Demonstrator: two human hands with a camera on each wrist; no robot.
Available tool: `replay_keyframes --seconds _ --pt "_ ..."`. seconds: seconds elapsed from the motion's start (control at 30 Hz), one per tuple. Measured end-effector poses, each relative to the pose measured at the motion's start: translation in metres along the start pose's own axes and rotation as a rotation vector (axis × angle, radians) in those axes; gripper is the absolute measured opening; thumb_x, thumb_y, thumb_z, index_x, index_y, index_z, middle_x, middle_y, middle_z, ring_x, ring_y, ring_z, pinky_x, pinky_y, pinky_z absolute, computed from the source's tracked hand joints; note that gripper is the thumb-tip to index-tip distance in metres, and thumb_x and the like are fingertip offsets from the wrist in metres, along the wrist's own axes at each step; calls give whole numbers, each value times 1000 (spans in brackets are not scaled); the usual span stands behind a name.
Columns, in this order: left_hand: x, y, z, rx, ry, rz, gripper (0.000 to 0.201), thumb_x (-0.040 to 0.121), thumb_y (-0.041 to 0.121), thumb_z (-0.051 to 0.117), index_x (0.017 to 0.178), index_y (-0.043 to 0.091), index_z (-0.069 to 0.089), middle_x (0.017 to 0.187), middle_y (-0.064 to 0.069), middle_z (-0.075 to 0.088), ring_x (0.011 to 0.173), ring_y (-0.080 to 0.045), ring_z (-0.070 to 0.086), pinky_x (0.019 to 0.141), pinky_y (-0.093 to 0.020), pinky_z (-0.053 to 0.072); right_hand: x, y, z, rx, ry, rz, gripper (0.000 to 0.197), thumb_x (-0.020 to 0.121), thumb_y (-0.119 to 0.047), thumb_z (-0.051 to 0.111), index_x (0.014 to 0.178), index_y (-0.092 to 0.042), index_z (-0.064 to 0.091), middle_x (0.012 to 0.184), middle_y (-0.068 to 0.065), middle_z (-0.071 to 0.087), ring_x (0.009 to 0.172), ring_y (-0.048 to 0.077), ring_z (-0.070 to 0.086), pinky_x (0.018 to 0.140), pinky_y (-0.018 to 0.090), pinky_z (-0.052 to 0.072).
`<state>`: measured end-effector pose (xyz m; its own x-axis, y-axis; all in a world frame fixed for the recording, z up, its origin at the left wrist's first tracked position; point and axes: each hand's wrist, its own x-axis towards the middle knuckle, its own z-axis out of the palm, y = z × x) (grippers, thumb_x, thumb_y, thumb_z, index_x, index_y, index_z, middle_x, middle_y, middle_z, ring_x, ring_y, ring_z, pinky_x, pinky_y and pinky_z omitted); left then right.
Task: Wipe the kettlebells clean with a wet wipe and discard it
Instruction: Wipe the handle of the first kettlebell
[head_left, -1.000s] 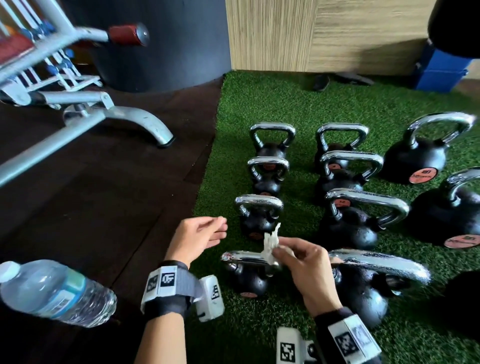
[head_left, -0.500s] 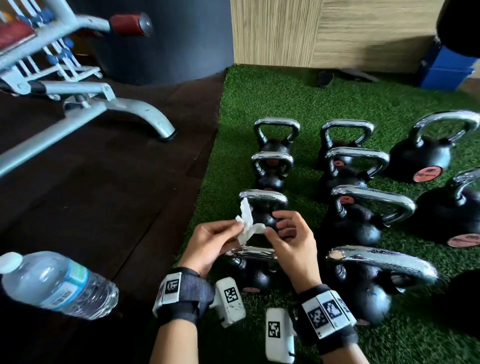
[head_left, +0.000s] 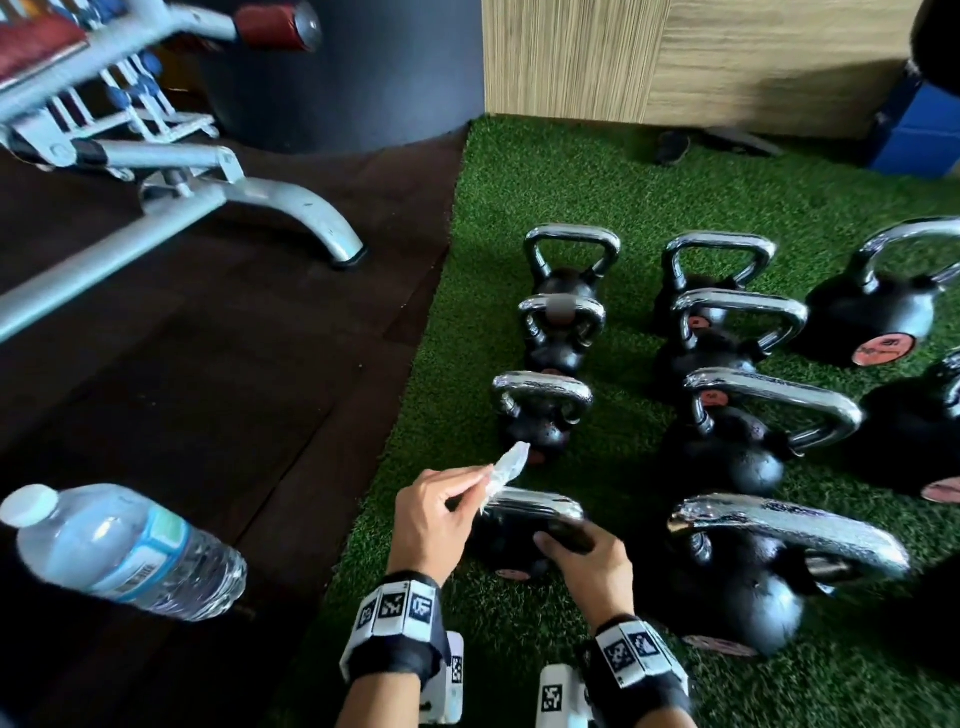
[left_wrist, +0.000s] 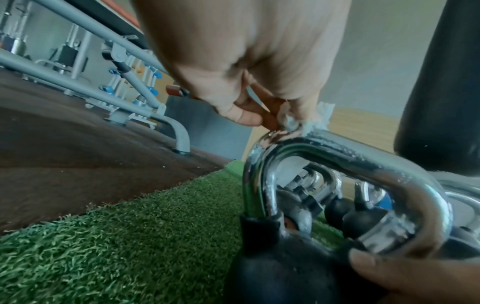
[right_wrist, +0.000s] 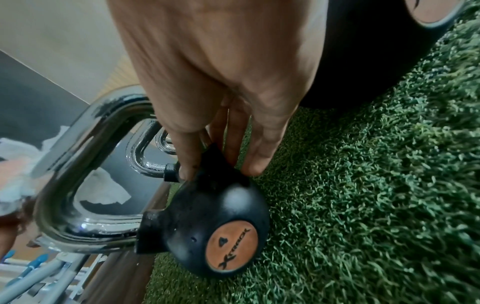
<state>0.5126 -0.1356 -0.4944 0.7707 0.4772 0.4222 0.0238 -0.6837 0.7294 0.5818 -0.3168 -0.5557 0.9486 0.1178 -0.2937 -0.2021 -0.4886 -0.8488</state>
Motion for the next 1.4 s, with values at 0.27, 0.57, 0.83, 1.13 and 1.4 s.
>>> replay_keyframes --seconds 0.27,0.57,0.83,1.13,1.4 --pt "-24 -18 12 -48 239 -185 17 86 4 76 102 8 80 98 -5 78 88 -11 75 79 -16 56 3 5 3 -19 33 -32 17 66 -43 86 70 -42 69 62 -26 65 71 -7 64 60 13 46" --pt "-50 -34 35 -326 206 -624 27 94 15 69 116 -1 72 106 -9 76 88 -5 71 77 -6 51 8 6 -1 -92 26 -29 28 70 -42 85 92 -26 78 68 -19 63 70 4 61 69 20 45" --pt "-62 -45 46 -341 97 -743 30 84 27 80 109 10 76 104 1 77 91 9 70 84 -9 53 8 1 -5 -137 -9 -20 34 73 -48 80 97 -25 73 80 -10 65 79 11 60 72 24 46" --pt "10 -21 60 -149 -88 -651 18 85 19 80 102 13 81 102 -3 78 93 -4 70 68 6 38 -22 24 -8 -242 -186 -256 21 79 -15 78 97 -26 79 93 -9 77 77 -4 67 70 3 47" --pt "27 -28 60 -107 -264 -674 26 86 26 79 110 17 79 114 -1 76 108 -11 69 80 -1 38 14 -16 2 -156 -203 -102 58 89 -35 68 143 -29 48 129 2 59 113 17 59 94 22 50"
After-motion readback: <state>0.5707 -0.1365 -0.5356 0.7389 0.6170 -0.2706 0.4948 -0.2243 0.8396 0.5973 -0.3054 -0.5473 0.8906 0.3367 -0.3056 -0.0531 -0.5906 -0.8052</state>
